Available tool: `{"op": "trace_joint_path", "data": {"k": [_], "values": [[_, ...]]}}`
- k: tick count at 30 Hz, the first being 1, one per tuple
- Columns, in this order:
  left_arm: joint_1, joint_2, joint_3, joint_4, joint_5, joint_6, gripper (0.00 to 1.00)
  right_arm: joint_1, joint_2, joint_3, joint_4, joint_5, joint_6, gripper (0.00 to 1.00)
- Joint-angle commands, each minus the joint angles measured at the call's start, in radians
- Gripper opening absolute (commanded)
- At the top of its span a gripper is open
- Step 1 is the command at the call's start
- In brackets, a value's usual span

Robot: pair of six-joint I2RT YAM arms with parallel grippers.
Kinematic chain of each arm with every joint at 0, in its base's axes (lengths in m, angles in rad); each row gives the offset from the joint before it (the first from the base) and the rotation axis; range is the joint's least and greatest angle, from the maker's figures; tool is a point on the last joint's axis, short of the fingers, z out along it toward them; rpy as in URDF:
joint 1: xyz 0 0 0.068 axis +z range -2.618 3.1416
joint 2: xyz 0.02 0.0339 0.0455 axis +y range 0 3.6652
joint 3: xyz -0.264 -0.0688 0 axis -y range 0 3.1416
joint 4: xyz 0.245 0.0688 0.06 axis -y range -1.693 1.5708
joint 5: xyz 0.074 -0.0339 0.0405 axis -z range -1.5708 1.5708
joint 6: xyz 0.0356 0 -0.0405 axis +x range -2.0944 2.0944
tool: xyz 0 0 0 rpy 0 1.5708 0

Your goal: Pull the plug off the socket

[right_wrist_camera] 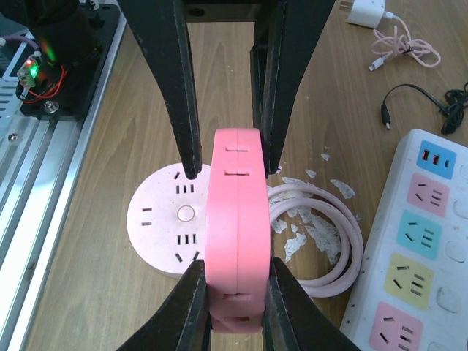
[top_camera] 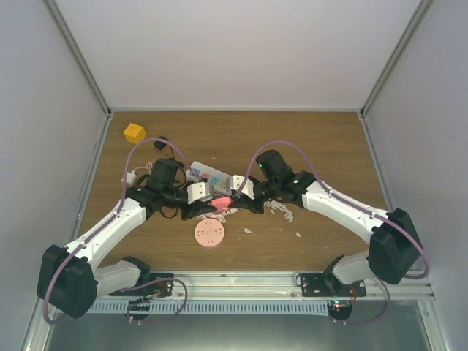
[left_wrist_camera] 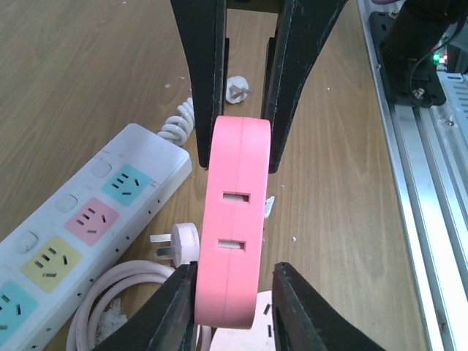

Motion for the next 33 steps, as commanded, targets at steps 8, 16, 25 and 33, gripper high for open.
{"op": "trace_joint_path", "data": {"k": [8, 16, 25, 33], "values": [[0.001, 0.018, 0.016, 0.035, 0.053, -0.002, 0.23, -0.001, -0.023, -0.003, 0.018, -0.04, -0.008, 0.01], [-0.011, 0.032, 0.02, 0.039, 0.063, -0.011, 0.24, -0.001, -0.025, -0.003, 0.018, -0.042, -0.009, 0.01], [0.015, 0.013, 0.024, 0.051, 0.097, -0.026, 0.02, -0.007, -0.037, -0.011, 0.021, -0.031, -0.008, 0.35], [0.15, -0.008, 0.051, 0.062, 0.285, -0.082, 0.0, -0.06, -0.097, -0.024, 0.047, -0.053, 0.01, 0.81]]}}
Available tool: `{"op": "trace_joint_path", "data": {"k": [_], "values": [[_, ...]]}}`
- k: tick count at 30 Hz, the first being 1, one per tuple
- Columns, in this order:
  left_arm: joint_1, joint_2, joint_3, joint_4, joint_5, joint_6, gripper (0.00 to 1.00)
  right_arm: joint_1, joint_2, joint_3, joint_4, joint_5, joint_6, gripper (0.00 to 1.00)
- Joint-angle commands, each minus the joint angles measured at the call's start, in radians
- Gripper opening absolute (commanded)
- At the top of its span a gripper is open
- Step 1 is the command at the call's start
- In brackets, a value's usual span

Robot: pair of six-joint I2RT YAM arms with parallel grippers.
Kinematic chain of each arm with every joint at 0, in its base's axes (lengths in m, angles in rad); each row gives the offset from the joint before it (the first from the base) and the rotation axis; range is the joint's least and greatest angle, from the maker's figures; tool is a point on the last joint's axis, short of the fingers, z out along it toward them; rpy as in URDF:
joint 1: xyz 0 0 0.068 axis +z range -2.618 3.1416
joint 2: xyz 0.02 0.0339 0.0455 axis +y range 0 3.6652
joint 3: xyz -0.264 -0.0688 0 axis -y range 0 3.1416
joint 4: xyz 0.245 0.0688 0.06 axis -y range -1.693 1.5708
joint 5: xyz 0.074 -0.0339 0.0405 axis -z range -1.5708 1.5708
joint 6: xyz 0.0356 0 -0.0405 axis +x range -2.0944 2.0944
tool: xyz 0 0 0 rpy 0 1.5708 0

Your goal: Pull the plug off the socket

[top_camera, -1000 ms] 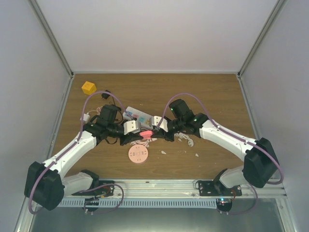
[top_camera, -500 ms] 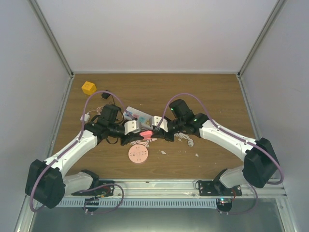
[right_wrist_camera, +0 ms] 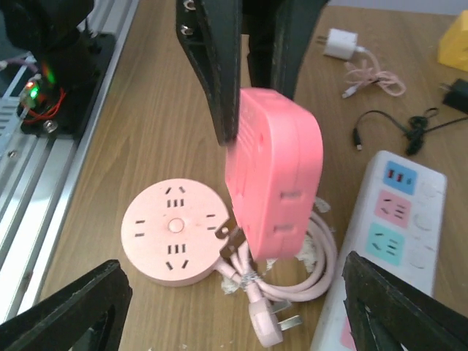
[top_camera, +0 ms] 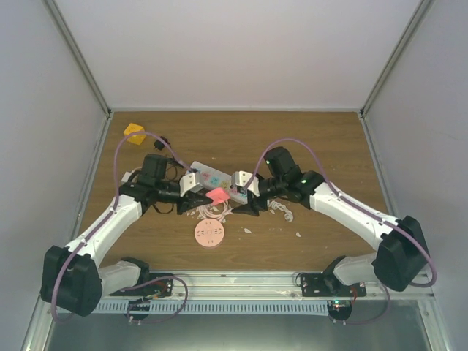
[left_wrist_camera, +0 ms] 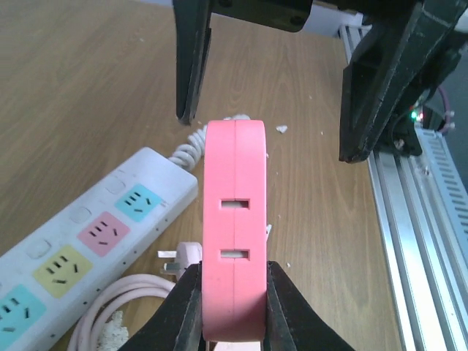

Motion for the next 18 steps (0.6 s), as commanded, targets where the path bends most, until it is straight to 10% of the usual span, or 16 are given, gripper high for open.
{"op": "trace_joint_path", "data": {"k": [1, 18], "values": [[0.053, -0.029, 0.042, 0.044, 0.151, -0.041, 0.0, -0.041, -0.049, -0.022, 0.054, -0.008, 0.024, 0.82], [0.084, -0.028, 0.06, 0.111, 0.352, -0.185, 0.0, -0.031, -0.052, -0.051, 0.23, 0.071, 0.147, 0.93]]}}
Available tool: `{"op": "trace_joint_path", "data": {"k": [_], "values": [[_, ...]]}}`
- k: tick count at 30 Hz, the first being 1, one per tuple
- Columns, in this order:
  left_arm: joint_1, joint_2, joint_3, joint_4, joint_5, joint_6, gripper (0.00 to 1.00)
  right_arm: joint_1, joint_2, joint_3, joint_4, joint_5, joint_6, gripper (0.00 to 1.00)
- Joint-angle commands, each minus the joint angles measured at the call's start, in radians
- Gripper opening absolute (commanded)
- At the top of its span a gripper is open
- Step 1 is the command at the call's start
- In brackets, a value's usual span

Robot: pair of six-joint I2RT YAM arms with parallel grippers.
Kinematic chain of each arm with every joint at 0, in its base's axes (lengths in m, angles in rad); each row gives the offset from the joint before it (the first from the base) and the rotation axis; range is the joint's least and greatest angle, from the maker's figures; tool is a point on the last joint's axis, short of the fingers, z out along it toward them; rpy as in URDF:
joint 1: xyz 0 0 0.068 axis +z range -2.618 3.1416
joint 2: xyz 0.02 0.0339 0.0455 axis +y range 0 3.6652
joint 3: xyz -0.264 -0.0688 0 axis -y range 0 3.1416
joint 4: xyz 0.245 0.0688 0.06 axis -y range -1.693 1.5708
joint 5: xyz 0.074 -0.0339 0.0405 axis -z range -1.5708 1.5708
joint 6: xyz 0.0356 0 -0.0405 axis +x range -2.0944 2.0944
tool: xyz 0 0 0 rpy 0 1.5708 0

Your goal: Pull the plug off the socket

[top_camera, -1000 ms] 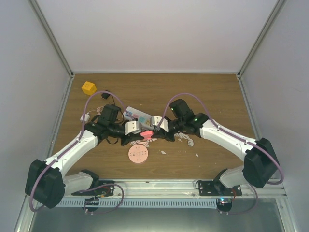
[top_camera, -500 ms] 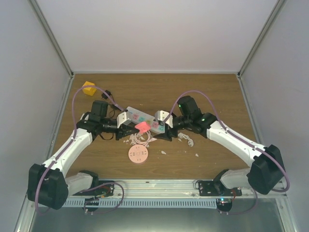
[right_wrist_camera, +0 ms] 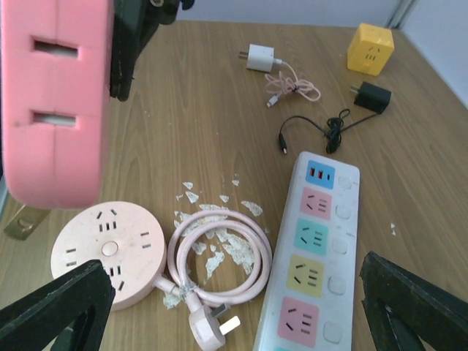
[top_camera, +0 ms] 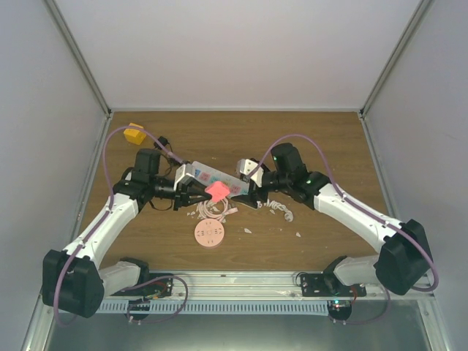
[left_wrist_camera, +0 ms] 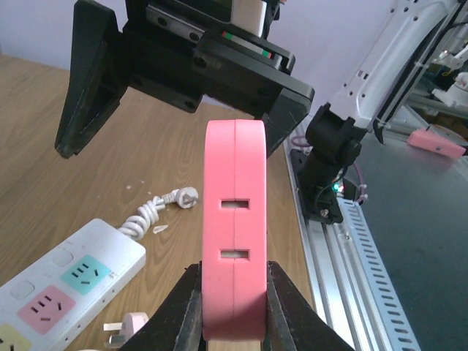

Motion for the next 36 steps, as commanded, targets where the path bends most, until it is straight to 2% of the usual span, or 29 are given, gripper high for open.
{"op": "trace_joint_path", "data": {"k": [1, 21, 36], "values": [[0.006, -0.014, 0.021, 0.083, 0.068, -0.054, 0.0, 0.026, -0.012, -0.018, 0.086, -0.026, 0.041, 0.93], [-0.024, 0.03, 0.01, 0.124, 0.014, -0.081, 0.0, 0.055, -0.008, 0.028, 0.097, -0.025, 0.083, 0.9], [-0.069, 0.037, 0.002, 0.089, -0.014, -0.026, 0.0, 0.057, 0.004, 0.026, 0.123, 0.057, 0.093, 0.87]]}}
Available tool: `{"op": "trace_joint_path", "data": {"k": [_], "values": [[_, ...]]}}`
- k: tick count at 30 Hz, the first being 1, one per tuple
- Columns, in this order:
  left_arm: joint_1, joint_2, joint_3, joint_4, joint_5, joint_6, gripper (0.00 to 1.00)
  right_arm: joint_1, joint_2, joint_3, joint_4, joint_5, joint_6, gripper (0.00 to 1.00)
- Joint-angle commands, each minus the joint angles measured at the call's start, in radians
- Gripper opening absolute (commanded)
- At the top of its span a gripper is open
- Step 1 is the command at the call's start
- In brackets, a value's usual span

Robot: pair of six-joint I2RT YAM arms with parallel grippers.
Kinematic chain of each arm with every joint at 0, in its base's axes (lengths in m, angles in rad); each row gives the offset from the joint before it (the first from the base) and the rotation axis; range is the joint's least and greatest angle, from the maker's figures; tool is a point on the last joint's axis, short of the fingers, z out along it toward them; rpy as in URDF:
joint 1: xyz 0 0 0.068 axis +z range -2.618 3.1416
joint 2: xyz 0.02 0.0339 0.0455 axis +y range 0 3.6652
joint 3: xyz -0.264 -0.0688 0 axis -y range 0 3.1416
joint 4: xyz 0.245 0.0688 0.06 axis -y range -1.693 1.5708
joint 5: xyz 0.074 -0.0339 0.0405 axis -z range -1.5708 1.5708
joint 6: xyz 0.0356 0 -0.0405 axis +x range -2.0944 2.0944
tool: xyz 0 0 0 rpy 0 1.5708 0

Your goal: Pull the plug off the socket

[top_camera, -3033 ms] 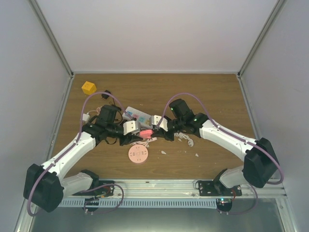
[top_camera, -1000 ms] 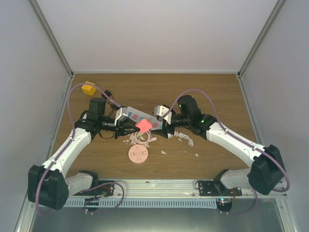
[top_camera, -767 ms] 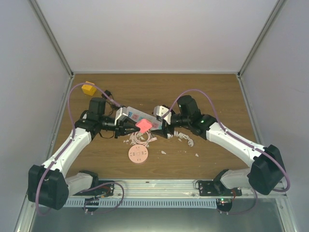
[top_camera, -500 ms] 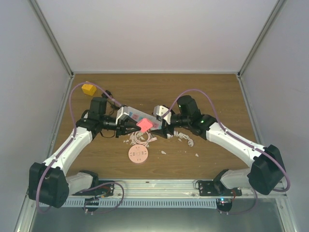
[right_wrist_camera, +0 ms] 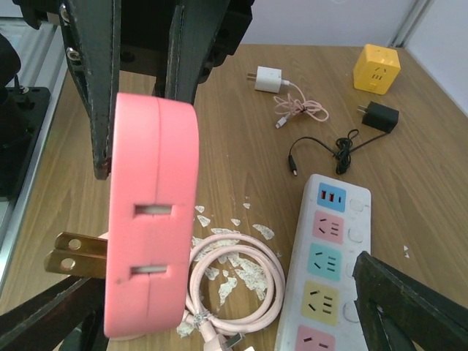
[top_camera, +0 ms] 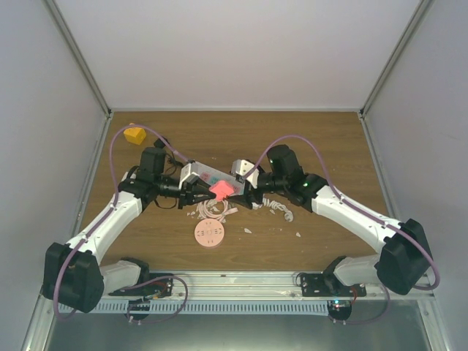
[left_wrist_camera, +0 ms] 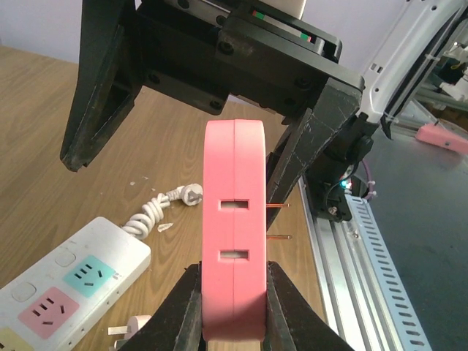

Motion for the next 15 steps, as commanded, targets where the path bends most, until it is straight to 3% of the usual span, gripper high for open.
{"op": "trace_joint_path", "data": {"k": [1, 15], "values": [[-0.025, 0.0, 0.0, 0.008, 0.017, 0.035, 0.0, 0.006, 0.005, 0.027, 0.052, 0.043, 0.017, 0.87], [-0.082, -0.019, -0.014, -0.085, 0.014, 0.151, 0.0, 0.005, 0.019, 0.027, 0.052, 0.106, -0.012, 0.85]]}}
